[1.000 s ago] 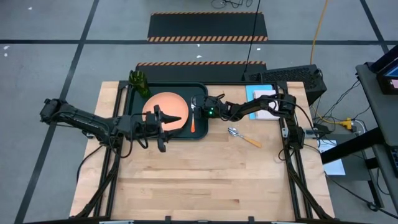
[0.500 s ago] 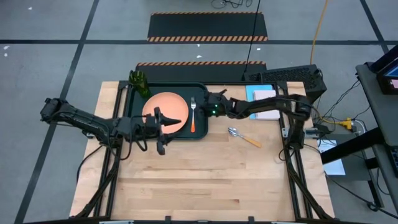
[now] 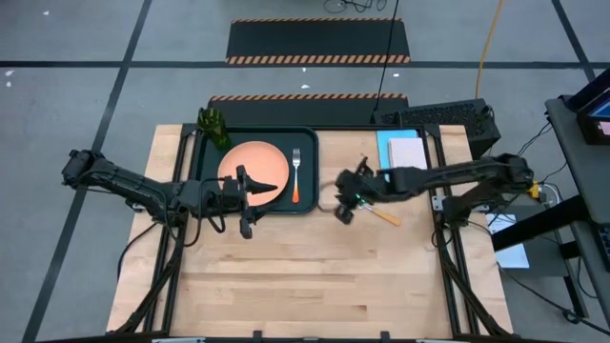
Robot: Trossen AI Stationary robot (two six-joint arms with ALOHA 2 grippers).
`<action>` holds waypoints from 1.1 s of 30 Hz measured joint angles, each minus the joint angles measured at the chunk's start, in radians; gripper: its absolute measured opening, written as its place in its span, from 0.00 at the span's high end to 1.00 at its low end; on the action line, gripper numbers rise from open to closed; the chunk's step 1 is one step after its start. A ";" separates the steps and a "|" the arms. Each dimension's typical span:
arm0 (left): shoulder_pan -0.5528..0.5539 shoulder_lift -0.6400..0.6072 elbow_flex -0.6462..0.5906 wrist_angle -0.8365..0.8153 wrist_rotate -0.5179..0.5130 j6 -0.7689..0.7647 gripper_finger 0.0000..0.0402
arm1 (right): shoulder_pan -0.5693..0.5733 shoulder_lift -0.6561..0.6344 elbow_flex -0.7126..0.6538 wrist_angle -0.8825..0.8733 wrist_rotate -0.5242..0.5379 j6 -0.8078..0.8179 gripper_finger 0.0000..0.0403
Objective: Pick and place plate/cup/fork/spoon on tray
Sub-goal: Put the yellow spoon on the black table tray
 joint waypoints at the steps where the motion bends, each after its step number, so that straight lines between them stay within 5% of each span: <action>1: -0.001 0.000 0.000 0.000 0.000 -0.006 0.43 | 0.027 -0.014 -0.004 -0.038 0.031 0.010 0.81; 4: -0.008 0.000 0.000 0.004 -0.001 -0.019 0.43 | 0.103 -0.048 -0.031 -0.129 0.117 0.067 0.81; 10: -0.029 0.000 0.000 0.020 -0.001 -0.025 0.43 | 0.172 -0.085 -0.137 -0.169 0.122 0.153 0.81; 18: -0.029 0.000 0.000 0.035 -0.003 -0.026 0.43 | 0.160 -0.084 -0.294 -0.084 0.124 0.005 0.80; 33: -0.029 0.000 0.000 0.035 -0.004 -0.011 0.43 | 0.045 -0.083 -0.482 0.137 0.119 -0.090 0.53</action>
